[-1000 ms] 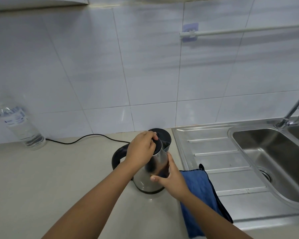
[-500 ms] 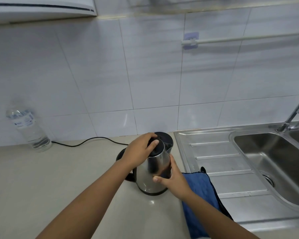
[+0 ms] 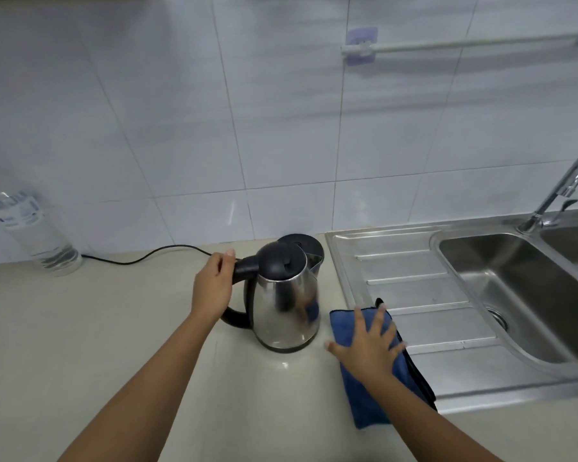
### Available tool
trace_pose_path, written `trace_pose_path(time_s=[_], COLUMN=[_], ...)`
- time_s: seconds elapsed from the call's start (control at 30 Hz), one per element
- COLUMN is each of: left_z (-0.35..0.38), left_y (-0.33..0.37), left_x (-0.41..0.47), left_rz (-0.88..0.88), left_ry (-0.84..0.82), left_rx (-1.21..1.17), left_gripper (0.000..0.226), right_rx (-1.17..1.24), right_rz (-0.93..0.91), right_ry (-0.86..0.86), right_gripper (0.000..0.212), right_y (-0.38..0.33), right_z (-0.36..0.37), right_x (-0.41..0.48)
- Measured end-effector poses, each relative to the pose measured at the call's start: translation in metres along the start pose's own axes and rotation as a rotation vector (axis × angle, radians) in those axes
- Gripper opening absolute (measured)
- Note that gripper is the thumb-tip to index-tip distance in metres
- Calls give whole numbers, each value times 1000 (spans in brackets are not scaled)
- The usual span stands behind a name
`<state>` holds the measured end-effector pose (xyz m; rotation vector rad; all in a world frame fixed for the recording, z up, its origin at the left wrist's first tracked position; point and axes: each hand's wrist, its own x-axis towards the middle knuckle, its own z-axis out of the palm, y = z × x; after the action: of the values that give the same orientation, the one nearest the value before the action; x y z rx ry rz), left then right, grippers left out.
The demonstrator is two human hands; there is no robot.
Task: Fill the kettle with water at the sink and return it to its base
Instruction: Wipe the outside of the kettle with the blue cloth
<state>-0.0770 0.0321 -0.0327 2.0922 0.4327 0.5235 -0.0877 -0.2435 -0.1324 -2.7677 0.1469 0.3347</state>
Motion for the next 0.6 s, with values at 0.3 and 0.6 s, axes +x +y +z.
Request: trace_pose_path(time_s=[0.3, 0.6], left_z=[12, 19], left_y=[-3, -3], left_x=[-12, -18], left_rz=[-83, -49], left_ry=[95, 186], left_rx=[47, 91], left_gripper=[57, 65], right_rx=[4, 1173], right_rz=[17, -322], right_ry=[81, 120], right_gripper=[80, 66], right_y=[24, -65], right_z=[0, -59], right_x=[5, -9])
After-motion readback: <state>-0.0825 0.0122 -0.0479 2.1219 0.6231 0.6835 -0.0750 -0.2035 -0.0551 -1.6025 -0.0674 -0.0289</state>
